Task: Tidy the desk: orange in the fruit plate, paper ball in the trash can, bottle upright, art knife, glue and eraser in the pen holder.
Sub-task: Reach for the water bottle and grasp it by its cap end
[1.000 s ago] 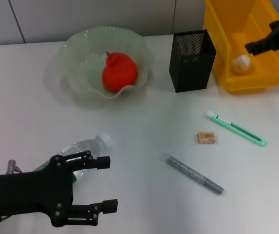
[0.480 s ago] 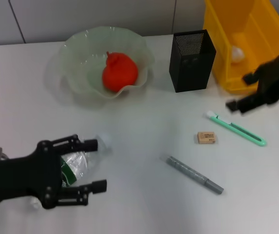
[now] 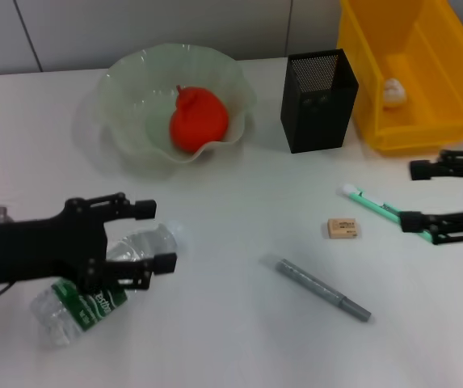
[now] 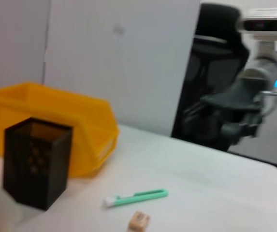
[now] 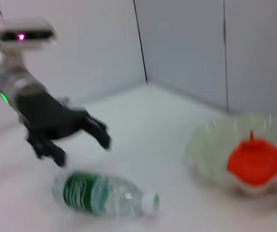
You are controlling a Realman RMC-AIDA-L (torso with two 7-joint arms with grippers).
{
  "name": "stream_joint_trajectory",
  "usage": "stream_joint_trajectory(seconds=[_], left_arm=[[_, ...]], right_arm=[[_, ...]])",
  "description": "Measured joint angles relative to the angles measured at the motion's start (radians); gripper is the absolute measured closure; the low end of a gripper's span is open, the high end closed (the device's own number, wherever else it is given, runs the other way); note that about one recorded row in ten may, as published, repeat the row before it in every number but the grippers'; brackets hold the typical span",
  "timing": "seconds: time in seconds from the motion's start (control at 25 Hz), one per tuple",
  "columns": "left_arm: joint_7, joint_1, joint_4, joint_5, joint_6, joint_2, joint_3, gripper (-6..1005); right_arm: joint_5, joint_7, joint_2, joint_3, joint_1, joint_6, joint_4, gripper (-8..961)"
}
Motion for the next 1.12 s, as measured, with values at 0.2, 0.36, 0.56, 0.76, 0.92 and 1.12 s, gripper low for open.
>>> stream_joint_trajectory(seconds=[0.2,0.36,0.56,0.76,0.92,1.12], left_arm=[[-0.220,-0.035,0.151,0.090,-0.077,-0.004,0.020,194],[-0.441,-0.074,0.288,0.195,-0.128,-0.004,0.092,195],[-0.721,-0.161,0.437,0.413,-0.161,-0.005,0.230,196],[-0.930,-0.273,0.457,0.581,-0.147,-0.007,0.319,198],[-1.033,-0.335,0.454,0.675,-0.145,-0.011,0.397,199],[-1.069,-0.350,0.452,0.704,-0.147,-0.012,0.427,200]], right_arm=[[0.039,-0.199,-0.005,0.100,-0.055,-0.086,0.135,122],[0.037,-0.266,-0.002,0.112,-0.095,-0.094,0.183,122],[0.040,-0.287,0.004,0.114,-0.122,-0.101,0.202,122],[0.029,-0.289,0.003,0.114,-0.123,-0.104,0.224,122],[0.019,-0.306,0.003,0.112,-0.122,-0.102,0.229,122],[-0.033,-0.313,0.003,0.109,-0.108,-0.099,0.231,122]])
